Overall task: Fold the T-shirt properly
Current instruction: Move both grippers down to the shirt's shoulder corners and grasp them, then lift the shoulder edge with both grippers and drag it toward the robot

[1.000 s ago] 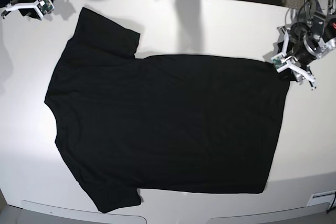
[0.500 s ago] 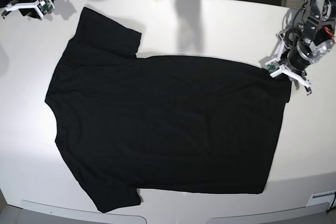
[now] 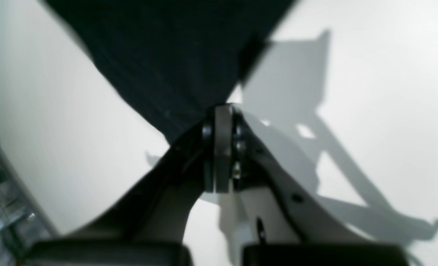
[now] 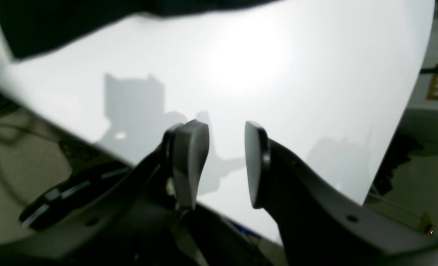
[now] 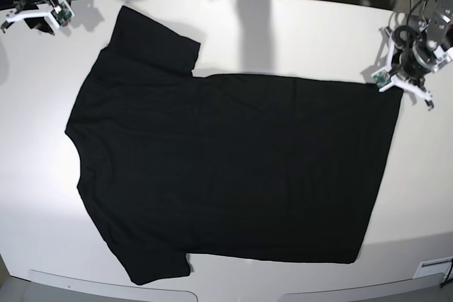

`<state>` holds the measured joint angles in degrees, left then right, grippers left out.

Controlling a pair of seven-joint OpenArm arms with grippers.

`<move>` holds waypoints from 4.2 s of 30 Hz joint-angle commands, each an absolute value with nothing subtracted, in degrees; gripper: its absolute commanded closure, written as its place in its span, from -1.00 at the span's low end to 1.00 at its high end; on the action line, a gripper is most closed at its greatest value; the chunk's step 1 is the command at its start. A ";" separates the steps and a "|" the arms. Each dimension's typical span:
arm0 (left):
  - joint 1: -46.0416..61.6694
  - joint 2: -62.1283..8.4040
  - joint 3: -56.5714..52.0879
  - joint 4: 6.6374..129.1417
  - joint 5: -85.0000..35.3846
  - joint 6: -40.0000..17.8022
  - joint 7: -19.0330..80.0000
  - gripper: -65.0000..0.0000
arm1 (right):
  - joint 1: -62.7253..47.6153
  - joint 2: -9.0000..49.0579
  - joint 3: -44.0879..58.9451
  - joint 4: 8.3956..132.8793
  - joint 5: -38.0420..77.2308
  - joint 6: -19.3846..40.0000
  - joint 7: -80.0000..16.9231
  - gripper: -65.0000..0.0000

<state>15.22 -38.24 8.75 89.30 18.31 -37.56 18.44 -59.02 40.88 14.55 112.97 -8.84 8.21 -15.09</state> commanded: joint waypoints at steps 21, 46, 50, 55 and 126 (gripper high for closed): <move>17.15 -39.31 8.73 93.47 23.14 -34.61 14.85 0.14 | -56.66 41.60 14.98 113.78 -5.15 7.46 -14.41 0.35; 15.44 -34.15 8.73 82.32 28.67 -40.00 9.80 1.00 | -56.66 41.63 14.98 113.78 -5.41 7.60 -14.37 0.35; 16.40 -34.15 8.73 82.50 25.43 -40.00 9.80 1.00 | -56.66 43.16 14.92 113.78 -10.11 11.11 -11.57 0.29; 16.34 -34.13 8.73 82.96 21.93 -40.00 10.63 1.00 | -56.66 46.06 14.85 113.78 -13.63 11.49 -11.44 -0.02; 34.04 -34.15 -3.84 104.25 -0.51 -34.92 16.73 1.00 | -48.99 54.33 -8.23 104.64 -12.80 9.63 -17.39 1.00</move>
<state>34.06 -33.41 -3.46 103.26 0.10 -34.94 17.98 -48.82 53.63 -8.60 103.83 -12.73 10.37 -17.87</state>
